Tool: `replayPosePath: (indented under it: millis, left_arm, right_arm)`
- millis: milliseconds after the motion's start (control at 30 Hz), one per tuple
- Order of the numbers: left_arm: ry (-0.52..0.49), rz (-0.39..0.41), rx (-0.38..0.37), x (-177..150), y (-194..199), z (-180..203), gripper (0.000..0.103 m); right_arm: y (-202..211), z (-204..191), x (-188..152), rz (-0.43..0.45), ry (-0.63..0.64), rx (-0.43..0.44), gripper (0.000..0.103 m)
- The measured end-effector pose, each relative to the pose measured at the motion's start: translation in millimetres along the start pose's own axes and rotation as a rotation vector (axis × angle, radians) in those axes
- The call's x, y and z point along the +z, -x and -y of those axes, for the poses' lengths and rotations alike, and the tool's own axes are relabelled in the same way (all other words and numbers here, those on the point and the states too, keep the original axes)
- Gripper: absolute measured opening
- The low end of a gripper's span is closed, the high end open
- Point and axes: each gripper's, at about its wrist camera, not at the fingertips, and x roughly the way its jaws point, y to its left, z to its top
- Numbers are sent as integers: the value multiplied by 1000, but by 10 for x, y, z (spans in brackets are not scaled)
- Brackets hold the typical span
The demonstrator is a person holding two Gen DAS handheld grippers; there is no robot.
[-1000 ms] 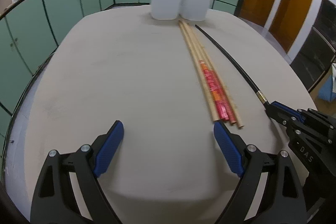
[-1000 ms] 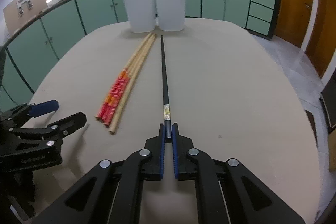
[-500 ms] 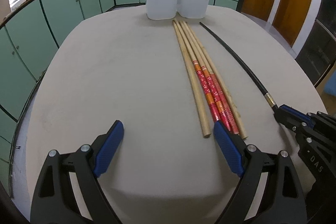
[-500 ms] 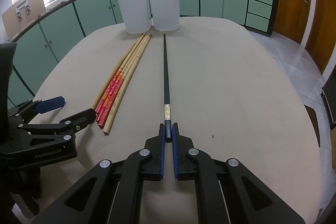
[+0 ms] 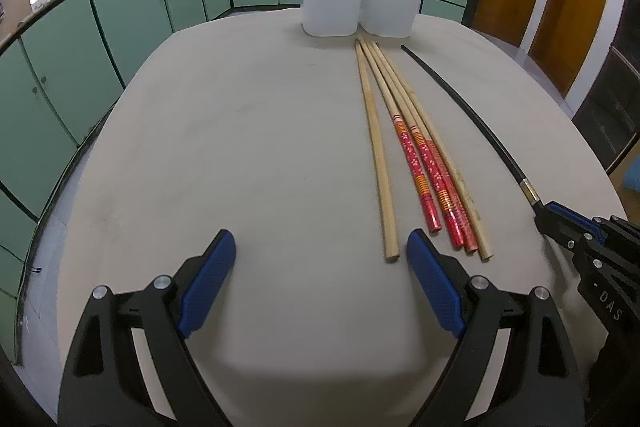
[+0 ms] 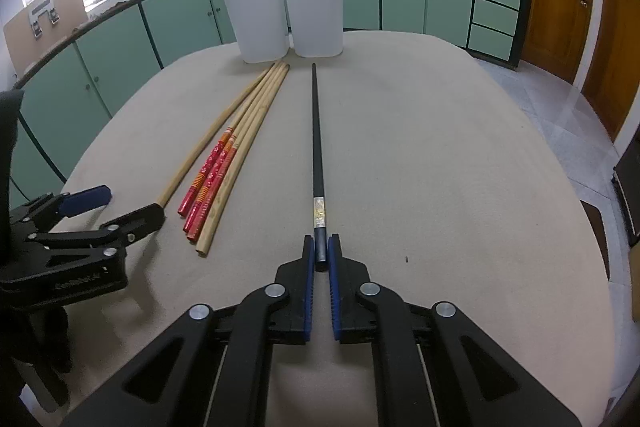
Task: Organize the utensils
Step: 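Grasp a black chopstick with the right gripper while the left gripper grasps a wooden chopstick, then lift both chopsticks and lower them tip-first into the white holder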
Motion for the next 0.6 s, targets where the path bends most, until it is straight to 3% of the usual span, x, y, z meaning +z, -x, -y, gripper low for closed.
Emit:
replayPosePath:
  millis: [167, 233, 333, 400, 600]
  left_arm:
    - [-6, 22, -28, -2, 37, 51, 52]
    - [-8, 28, -41, -1, 45, 72, 31]
    - [-17, 32, -53, -11, 50, 113, 12]
    - [-29, 34, -58, -14, 49, 147, 6]
    - [-17, 45, -59, -17, 78, 136, 6]
  right_arm:
    - [-8, 13, 0, 0, -10, 12, 8]
    - [-9, 9, 0, 1, -10, 11, 7]
    - [-9, 11, -1, 2, -11, 12, 7]
    - [-9, 11, 0, 2, -11, 12, 7]
    - [1, 18, 1, 4, -12, 13, 7]
